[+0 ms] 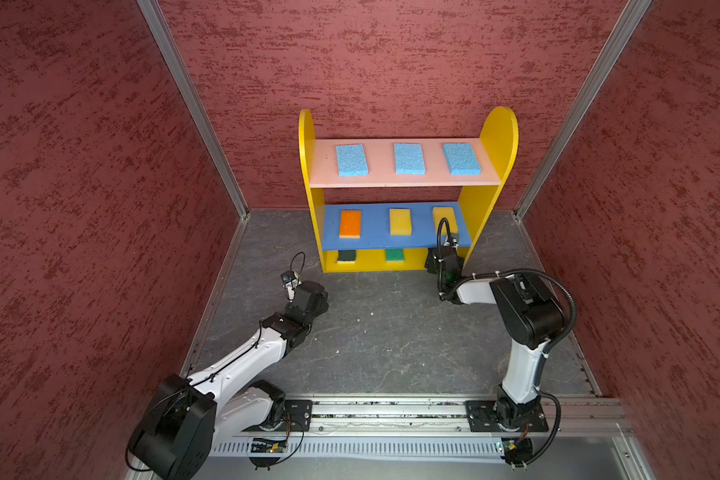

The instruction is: Place and organize the cleaning sponges onto the shelf

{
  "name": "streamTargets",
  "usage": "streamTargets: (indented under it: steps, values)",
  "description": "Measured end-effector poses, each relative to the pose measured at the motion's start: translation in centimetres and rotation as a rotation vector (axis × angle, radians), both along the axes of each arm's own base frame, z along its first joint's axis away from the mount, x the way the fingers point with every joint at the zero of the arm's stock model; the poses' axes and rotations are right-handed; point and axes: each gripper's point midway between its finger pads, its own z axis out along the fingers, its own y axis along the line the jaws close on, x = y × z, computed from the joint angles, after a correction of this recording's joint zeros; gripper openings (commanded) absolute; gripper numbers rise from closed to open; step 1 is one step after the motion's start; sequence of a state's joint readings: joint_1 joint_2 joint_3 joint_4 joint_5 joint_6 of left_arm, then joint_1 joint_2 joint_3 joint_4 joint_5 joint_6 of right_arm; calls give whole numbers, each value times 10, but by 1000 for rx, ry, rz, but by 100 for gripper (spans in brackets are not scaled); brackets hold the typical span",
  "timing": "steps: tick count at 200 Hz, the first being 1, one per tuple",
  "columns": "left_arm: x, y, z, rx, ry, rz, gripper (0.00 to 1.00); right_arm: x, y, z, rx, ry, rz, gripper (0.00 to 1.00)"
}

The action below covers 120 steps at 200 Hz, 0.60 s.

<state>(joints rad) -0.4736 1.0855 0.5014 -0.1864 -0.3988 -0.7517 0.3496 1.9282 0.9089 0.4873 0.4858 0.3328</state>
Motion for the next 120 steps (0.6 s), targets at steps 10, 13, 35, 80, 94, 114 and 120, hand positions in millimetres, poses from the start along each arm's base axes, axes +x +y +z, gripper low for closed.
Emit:
streamTargets:
  steps: [10, 13, 35, 80, 94, 114, 120]
  values:
    - [0, -1, 1, -1, -2, -4, 58, -3, -1, 0, 2, -5, 3, 80]
    - [-1, -1, 1, -1, -3, -4, 58, -5, -1, -1, 2, -3, 4, 80]
    - [-2, -3, 4, -3, -10, -13, 59, -27, -5, -7, -10, 20, 19, 81]
    - [-5, -6, 13, -5, -37, -22, 59, -45, 6, 31, 28, -53, 65, 81]
    - [-7, -7, 17, -4, -48, -26, 59, -51, 11, 47, 53, -91, 82, 82]
    - [-10, -8, 23, -7, -63, -32, 59, -62, 16, 64, 107, -128, 101, 81]
    - [-11, -8, 24, -8, -67, -31, 59, -65, 19, 68, 129, -135, 108, 80]
